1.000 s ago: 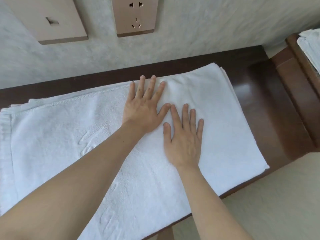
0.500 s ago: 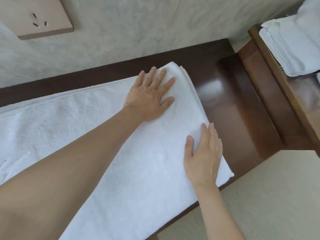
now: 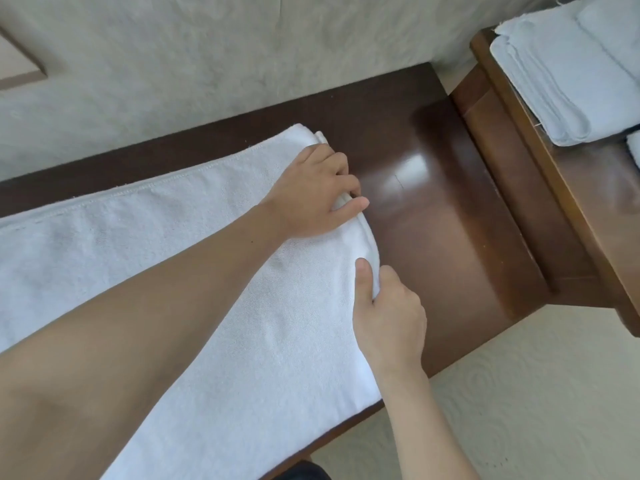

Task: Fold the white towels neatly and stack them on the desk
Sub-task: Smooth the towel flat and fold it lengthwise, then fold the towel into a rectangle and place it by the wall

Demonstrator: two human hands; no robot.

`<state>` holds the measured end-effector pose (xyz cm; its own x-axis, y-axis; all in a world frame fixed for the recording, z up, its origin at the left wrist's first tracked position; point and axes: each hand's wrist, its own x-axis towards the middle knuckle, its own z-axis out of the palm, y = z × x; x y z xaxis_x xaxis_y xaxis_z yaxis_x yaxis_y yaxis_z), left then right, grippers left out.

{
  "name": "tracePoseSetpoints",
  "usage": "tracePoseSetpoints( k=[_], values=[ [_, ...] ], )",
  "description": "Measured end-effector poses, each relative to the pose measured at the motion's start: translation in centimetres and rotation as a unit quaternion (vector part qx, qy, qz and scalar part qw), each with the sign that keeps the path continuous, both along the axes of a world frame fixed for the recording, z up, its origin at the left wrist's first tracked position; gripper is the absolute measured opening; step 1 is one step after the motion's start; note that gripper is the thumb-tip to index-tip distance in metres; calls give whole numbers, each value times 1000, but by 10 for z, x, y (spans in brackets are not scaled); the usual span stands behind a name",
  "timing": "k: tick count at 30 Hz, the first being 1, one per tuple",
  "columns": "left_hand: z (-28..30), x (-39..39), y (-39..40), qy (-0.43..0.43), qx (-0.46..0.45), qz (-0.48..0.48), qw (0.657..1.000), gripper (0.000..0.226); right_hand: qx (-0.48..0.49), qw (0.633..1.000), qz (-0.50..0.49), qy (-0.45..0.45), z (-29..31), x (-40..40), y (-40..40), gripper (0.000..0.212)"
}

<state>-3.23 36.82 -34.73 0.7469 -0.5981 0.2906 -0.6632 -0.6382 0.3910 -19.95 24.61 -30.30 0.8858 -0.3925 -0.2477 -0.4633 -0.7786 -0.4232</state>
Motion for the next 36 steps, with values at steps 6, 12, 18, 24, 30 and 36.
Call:
tracePoseSetpoints(
  k=[6,12,18,24,30,36],
  values=[
    [20,-24,38,152,-143,159,965,52,87,991,98,-34,26,-9,52,55],
    [39,-56,102,402,-402,277,775,22,78,977,184,-72,36,-27,113,54],
    [45,-98,195,415,-526,318,671,10,65,965,244,-71,44,-65,188,56],
    [48,-153,303,405,-558,381,615,41,44,948,308,-70,43,-121,273,54],
    [59,-203,382,329,-556,404,648,56,44,933,348,-88,45,-167,354,48],
    [64,-239,451,274,-542,445,658,50,56,931,355,-71,47,-200,415,53]
  ],
)
